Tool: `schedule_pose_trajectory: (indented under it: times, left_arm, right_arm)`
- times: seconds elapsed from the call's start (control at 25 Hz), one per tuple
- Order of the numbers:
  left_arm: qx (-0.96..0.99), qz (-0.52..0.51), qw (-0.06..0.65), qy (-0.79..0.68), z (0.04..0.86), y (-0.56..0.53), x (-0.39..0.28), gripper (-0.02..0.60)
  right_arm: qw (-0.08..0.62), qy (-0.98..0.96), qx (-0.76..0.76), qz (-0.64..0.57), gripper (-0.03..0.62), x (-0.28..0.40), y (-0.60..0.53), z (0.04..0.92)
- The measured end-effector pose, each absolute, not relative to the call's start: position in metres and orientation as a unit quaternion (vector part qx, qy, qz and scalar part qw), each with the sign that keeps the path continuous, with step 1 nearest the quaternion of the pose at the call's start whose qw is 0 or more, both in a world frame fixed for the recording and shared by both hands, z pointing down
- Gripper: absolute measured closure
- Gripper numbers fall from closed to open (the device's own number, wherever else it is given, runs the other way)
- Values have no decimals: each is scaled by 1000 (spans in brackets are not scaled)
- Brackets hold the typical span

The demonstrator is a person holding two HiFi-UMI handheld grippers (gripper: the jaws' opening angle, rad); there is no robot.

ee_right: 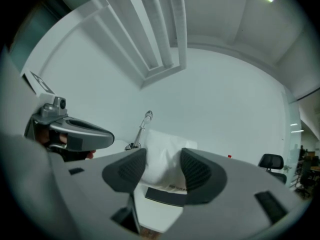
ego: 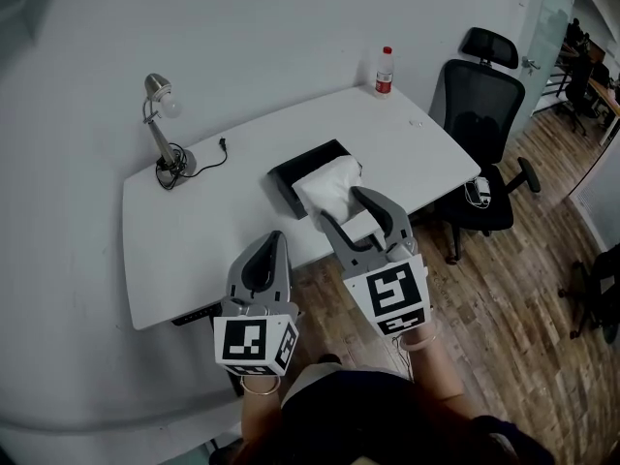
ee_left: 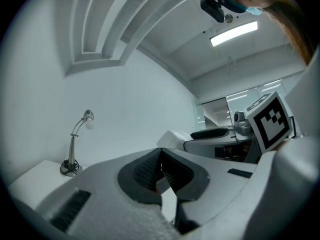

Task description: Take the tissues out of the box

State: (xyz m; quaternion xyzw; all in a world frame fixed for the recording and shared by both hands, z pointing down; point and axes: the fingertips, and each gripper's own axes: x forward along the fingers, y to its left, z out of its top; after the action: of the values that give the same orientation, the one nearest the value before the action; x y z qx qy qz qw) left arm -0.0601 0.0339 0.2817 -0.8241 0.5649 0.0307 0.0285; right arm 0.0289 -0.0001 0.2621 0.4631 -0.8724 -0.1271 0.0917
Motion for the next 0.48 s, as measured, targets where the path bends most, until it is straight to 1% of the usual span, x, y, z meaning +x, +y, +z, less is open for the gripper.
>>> schedule_pose_trajectory:
  times: [0.48]
  left_arm:
    - [-814, 24, 34, 580, 278, 66, -35, 557]
  right_arm:
    - [57, -883, 445, -136, 362, 54, 42, 244]
